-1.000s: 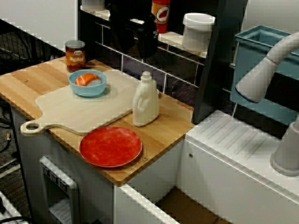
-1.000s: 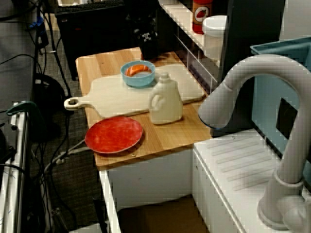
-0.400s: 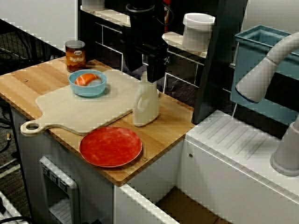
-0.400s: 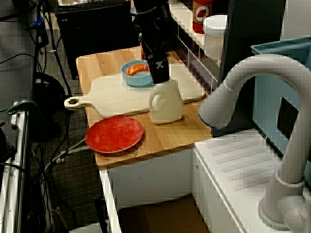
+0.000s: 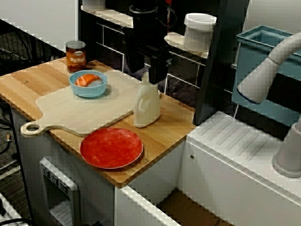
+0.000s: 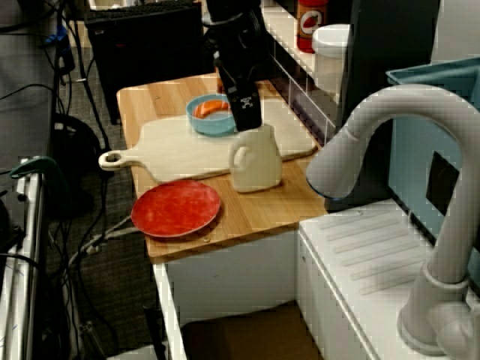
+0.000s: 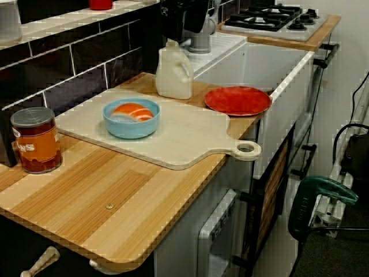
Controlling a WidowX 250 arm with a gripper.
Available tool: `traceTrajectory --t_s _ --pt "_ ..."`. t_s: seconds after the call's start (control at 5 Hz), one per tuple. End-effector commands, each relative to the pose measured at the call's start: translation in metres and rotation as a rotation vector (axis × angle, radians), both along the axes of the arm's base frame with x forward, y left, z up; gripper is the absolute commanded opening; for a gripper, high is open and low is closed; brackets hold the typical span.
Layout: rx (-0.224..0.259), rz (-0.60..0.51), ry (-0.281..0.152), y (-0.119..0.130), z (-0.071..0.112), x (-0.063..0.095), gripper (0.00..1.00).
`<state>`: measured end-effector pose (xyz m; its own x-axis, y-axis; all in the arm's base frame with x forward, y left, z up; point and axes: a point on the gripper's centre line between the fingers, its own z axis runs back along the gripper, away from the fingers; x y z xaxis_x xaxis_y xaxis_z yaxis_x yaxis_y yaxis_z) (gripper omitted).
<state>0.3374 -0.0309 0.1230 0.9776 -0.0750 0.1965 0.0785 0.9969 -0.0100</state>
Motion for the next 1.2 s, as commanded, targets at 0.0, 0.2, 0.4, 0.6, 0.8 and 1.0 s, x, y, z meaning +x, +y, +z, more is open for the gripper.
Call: traceTrajectory --t_s 0.0,0.2,0.4,0.6,0.8,1.0 --pt "0.005 0.012 -0.027 0.007 0.008 0.002 1.0" --pt "0.004 0.028 -0.023 0.013 0.005 0.006 1.0" --pt "0.012 0.039 -0.034 0.015 0.001 0.006 1.0" --pt "0.005 0.073 -0.04 0.016 -0.004 0.007 1.0" --pt "-0.006 0.118 -0.043 0.017 -0.014 0.011 1.0" --pt "0.0 0.148 -0.054 0.016 -0.026 0.016 1.0"
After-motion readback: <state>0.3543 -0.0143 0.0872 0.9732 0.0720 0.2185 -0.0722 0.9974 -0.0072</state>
